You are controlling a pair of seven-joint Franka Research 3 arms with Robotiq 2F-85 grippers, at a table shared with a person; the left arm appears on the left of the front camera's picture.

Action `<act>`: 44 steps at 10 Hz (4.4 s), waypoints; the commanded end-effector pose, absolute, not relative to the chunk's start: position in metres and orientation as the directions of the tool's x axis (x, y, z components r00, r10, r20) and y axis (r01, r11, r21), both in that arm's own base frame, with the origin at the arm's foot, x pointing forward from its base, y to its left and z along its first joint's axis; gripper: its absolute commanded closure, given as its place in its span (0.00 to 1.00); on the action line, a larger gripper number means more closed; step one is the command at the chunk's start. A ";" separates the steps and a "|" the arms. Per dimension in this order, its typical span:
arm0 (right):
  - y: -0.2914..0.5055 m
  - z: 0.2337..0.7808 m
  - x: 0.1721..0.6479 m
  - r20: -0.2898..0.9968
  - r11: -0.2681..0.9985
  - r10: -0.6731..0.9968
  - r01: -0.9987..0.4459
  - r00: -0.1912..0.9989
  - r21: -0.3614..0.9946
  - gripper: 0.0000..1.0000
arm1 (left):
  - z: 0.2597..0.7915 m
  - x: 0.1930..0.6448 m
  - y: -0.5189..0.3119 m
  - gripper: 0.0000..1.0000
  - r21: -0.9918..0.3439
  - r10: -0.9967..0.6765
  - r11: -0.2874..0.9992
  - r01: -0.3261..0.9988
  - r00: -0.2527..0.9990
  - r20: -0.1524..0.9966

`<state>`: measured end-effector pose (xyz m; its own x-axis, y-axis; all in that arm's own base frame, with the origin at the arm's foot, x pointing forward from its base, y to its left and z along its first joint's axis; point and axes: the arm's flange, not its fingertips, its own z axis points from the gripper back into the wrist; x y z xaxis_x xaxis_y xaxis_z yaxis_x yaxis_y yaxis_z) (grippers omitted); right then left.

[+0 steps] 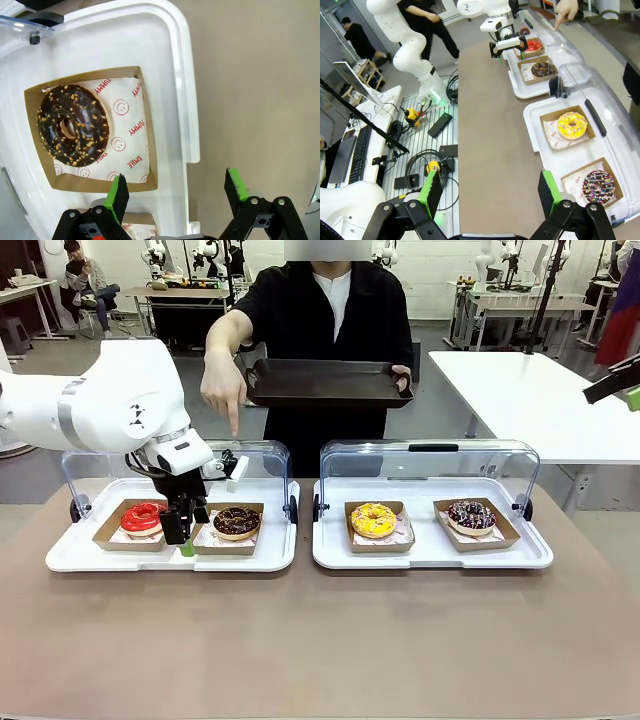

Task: Provide the desired donut to the person.
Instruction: Pick up and lift the Paper togo box containing the Donut pointed at by the person.

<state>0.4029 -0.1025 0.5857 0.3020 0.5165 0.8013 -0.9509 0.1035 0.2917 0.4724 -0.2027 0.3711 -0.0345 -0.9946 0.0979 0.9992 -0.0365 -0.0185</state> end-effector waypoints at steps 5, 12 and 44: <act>-0.102 0.586 0.403 0.810 0.091 0.508 -0.954 0.292 0.287 0.00 | 0.343 0.496 -0.201 0.00 0.008 -0.999 0.007 1.000 0.007 0.037; -0.102 0.586 0.403 0.810 0.091 0.508 -0.954 0.292 0.287 0.00 | 0.333 0.501 -0.204 0.00 0.079 -0.998 0.048 0.996 0.046 0.034; -0.102 0.586 0.403 0.810 0.091 0.508 -0.954 0.292 0.287 0.00 | 0.541 0.398 -0.204 1.00 0.025 -0.999 -0.041 0.999 -0.041 -0.010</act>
<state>0.4031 -0.1024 0.5853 0.3027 0.5165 0.8010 -0.9506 0.1027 0.2930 0.3948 -0.2021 0.5308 -0.0621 -0.9980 -0.0120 0.9980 -0.0622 0.0063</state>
